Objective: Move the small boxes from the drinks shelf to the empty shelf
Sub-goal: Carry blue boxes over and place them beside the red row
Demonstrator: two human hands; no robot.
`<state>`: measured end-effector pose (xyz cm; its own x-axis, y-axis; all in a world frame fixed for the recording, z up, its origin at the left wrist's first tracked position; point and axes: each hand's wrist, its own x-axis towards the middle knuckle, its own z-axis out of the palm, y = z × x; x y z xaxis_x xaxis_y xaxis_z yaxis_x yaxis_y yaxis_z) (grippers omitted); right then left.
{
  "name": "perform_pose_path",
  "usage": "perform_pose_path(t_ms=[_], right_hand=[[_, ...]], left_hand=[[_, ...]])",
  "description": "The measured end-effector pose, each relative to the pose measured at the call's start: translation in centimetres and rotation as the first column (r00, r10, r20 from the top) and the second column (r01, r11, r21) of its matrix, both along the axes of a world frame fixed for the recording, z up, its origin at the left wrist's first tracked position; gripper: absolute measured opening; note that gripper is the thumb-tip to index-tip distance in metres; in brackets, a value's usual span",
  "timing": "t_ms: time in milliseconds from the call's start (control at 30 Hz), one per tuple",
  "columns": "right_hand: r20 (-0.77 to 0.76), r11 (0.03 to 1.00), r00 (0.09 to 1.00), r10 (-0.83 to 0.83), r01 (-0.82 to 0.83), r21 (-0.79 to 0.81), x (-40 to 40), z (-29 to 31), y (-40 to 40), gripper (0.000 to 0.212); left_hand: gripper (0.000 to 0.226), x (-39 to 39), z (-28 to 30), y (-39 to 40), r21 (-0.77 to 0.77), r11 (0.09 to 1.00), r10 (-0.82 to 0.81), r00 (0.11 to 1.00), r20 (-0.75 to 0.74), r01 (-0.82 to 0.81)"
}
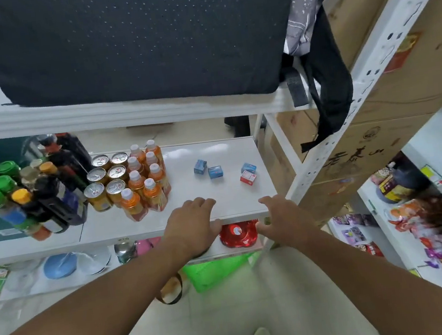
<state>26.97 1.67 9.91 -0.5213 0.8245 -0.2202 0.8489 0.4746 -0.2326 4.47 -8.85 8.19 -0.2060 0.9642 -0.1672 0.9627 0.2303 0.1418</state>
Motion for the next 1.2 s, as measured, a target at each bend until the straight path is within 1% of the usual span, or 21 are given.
perform_pose_path(t_ms=[67, 167, 267, 367, 500, 633, 733, 833, 900, 967, 1100, 1133, 1200], right_hand=[[0.0, 1.0, 1.0, -0.013, 0.013, 0.003, 0.2, -0.5, 1.6, 0.073], [0.008, 0.999, 0.999, -0.037, 0.037, -0.012, 0.2, -1.3, 4.2, 0.067], [0.008, 1.0, 1.0, 0.009, -0.009, -0.008, -0.4, -2.6, 7.1, 0.06], [0.011, 0.999, 0.999, 0.031, -0.031, -0.043, -1.4, -4.5, 9.9, 0.055], [0.039, 0.994, 0.998, 0.047, -0.043, -0.098, -2.5, -6.4, 12.9, 0.056], [0.066, 0.994, 0.997, 0.042, -0.035, -0.106, -3.4, -7.3, 14.4, 0.057], [0.083, 0.995, 0.996, 0.019, -0.011, -0.097, -4.5, -8.4, 15.8, 0.057], [0.073, 0.995, 0.997, -0.007, 0.014, -0.101, -6.3, -10.0, 17.4, 0.061], [0.045, 0.996, 0.999, -0.016, 0.02, -0.089, -7.5, -11.3, 18.3, 0.058], [0.004, 0.997, 0.999, -0.047, 0.047, -0.068, -8.7, -12.8, 19.3, 0.048], [-0.008, 0.998, 0.998, -0.067, 0.067, 0.009, -10.5, -16.1, 21.0, 0.043], [-0.005, 0.997, 0.998, -0.065, 0.066, 0.048, -10.8, -16.8, 21.3, 0.04], [-0.013, 0.99, 0.996, -0.084, 0.085, 0.115, -11.3, -18.0, 21.7, 0.036]], left_hand=[[0.06, 0.2, 0.1, 1.4, 0.03, 1.0, 0.007, 1.0, -0.012, -0.006], [0.061, 0.6, 0.5, 3.8, 0.019, 0.999, 0.037, 0.999, -0.013, -0.037], [0.062, 0.6, 0.3, 6.5, -0.029, 0.997, 0.073, 0.996, -0.042, -0.075], [0.061, 0.5, -1.0, 8.8, -0.051, 0.993, 0.108, 0.993, -0.054, -0.111], [0.058, 0.3, -3.1, 10.5, -0.078, 0.986, 0.142, 0.989, -0.037, -0.144], [0.061, -0.4, -5.5, 11.4, -0.105, 0.987, 0.118, 0.993, -0.016, -0.119], [0.061, -1.9, -7.2, 13.6, -0.086, 0.988, 0.134, 0.991, 0.022, -0.131], [0.059, -4.2, -9.1, 16.4, -0.06, 0.989, 0.141, 0.989, 0.053, -0.138], [0.059, -5.7, -10.3, 18.3, -0.044, 0.991, 0.124, 0.991, 0.043, -0.122], [0.061, -6.7, -11.4, 20.2, -0.024, 0.994, 0.103, 0.994, 0.04, -0.102], [0.07, -7.9, -14.1, 24.0, -0.013, 0.997, 0.076, 0.991, 0.11, -0.075], [0.068, -8.1, -15.0, 24.7, -0.013, 0.998, 0.067, 0.993, 0.098, -0.066], [0.058, -8.3, -16.4, 26.0, -0.01, 0.999, 0.039, 0.999, 0.008, -0.039]])
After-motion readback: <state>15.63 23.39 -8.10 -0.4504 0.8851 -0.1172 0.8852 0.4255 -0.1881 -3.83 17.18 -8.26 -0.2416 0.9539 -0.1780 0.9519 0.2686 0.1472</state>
